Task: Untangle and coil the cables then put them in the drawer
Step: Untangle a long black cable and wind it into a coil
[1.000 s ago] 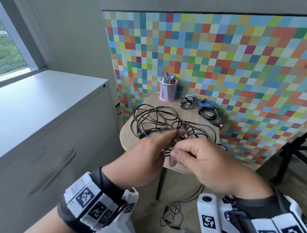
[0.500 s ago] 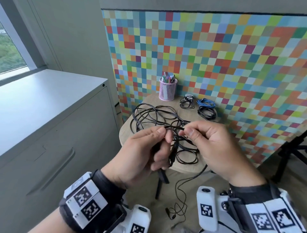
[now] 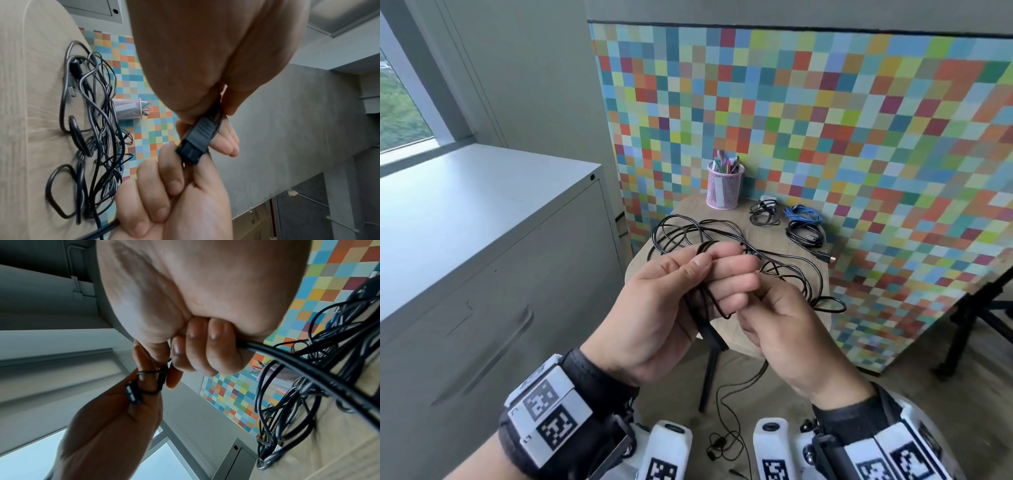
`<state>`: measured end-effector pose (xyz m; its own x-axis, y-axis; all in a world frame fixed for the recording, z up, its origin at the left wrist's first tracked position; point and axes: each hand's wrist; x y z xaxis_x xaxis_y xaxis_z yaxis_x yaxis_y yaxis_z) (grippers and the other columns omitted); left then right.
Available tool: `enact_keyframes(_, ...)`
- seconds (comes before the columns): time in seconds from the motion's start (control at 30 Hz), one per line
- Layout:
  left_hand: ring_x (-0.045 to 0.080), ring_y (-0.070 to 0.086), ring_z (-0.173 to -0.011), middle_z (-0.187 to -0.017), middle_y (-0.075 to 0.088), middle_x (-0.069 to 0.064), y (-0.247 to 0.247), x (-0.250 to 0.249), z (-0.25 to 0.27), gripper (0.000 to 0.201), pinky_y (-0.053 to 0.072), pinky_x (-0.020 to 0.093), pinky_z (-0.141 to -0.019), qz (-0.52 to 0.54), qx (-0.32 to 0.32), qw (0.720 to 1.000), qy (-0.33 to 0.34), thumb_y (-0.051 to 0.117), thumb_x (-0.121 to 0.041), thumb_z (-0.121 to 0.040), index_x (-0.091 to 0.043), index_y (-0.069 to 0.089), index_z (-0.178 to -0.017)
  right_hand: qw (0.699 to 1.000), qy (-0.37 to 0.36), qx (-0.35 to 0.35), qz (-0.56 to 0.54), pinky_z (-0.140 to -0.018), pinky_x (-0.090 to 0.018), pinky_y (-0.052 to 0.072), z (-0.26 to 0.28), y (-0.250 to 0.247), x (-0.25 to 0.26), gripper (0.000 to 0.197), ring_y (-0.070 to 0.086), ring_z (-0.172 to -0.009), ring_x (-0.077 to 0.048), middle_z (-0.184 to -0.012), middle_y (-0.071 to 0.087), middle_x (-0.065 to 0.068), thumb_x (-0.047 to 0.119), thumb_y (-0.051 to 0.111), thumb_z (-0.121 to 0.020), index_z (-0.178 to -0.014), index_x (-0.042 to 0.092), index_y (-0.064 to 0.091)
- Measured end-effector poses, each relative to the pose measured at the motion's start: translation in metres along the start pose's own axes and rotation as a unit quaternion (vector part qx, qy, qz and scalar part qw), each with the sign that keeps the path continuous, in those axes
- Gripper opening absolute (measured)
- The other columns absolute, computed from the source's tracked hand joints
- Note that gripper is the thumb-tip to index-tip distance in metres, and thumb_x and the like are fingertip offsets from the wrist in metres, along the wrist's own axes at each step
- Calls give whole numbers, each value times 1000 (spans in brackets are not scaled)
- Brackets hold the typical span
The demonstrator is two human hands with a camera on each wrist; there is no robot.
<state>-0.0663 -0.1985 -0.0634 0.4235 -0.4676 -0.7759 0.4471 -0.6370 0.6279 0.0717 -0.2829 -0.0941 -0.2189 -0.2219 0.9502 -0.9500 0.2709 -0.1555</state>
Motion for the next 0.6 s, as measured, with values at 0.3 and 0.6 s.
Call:
enact_keyframes(0.3, 35, 72, -109, -121, 73, 22, -2, 4, -6, 31, 60, 39, -95, -37, -80, 992, 94, 36, -11, -108, 3, 59, -122, 982, 5, 11, 190, -57, -29, 34, 4, 7, -4, 35, 38, -57, -6, -61, 48, 14, 28, 43, -109, -80, 45, 54)
enact_keyframes(0.6, 33, 75, -101, -115, 75, 17, -4, 4, -1, 31, 61, 37, -86, -78, -38, 990, 109, 42, -17, -102, -1, 60, -120, 918, 33, 68, 389, -60, -40, 44, 5, -2, 4, 17, 52, -67, -14, -73, 59, 3, 33, 42, -108, -94, 30, 52)
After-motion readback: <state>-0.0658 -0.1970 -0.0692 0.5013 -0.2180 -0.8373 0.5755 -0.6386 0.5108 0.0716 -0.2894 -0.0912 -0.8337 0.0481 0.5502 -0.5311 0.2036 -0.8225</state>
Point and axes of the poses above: each hand's wrist, its own z-axis away from the middle knuckle, its own y-axis out of the palm, x = y × z
